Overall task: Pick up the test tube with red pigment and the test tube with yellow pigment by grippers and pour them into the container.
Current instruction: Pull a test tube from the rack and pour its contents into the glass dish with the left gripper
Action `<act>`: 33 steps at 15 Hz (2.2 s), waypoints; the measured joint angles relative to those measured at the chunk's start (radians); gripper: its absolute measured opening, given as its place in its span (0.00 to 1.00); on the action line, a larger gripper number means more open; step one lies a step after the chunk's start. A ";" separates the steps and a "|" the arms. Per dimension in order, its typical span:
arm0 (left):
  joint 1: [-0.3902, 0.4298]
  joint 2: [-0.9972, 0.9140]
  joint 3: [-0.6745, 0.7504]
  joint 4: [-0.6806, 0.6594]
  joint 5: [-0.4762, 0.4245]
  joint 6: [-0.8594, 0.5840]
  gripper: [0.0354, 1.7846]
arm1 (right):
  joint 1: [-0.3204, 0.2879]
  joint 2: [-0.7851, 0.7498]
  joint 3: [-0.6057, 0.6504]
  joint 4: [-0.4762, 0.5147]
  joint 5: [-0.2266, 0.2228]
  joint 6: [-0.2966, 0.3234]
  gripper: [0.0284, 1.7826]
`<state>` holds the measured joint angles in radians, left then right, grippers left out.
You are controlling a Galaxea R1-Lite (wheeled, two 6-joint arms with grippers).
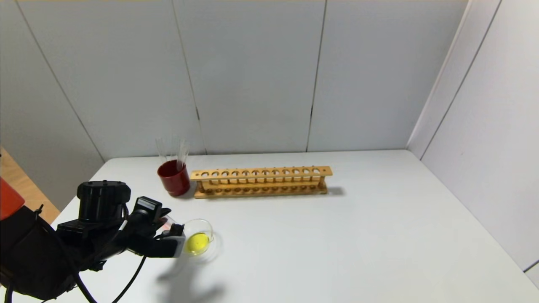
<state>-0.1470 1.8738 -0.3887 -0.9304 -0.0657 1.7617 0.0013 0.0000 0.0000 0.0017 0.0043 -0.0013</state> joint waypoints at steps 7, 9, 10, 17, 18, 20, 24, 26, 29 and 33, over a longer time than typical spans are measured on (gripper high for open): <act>-0.008 0.025 -0.021 -0.033 0.000 0.112 0.16 | 0.000 0.000 0.000 0.000 0.000 0.000 0.98; -0.008 0.025 -0.016 -0.034 0.000 0.144 0.16 | 0.000 0.000 0.000 0.000 0.000 0.000 0.98; -0.009 0.025 -0.016 -0.034 0.000 0.150 0.16 | 0.000 0.000 0.000 0.000 0.000 0.000 0.98; -0.020 0.040 -0.019 -0.046 0.037 0.178 0.16 | 0.000 0.000 0.000 0.000 0.000 0.000 0.98; -0.027 0.041 -0.020 -0.056 0.038 0.195 0.16 | 0.000 0.000 0.000 0.000 0.000 0.000 0.98; -0.041 0.046 -0.020 -0.065 0.050 0.209 0.16 | 0.000 0.000 0.000 0.000 0.000 0.000 0.98; -0.045 0.060 -0.023 -0.081 0.073 0.209 0.16 | 0.000 0.000 0.000 0.000 0.000 0.000 0.98; -0.045 0.064 -0.023 -0.081 0.075 0.209 0.16 | 0.000 0.000 0.000 0.000 0.000 0.000 0.98; -0.045 0.070 -0.023 -0.102 0.088 0.216 0.16 | 0.000 0.000 0.000 0.000 0.000 0.000 0.98; -0.046 0.071 -0.023 -0.162 0.103 0.296 0.16 | 0.000 0.000 0.000 0.000 0.000 0.000 0.98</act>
<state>-0.1934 1.9453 -0.4121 -1.0926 0.0370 2.0581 0.0013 0.0000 0.0000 0.0013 0.0043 -0.0013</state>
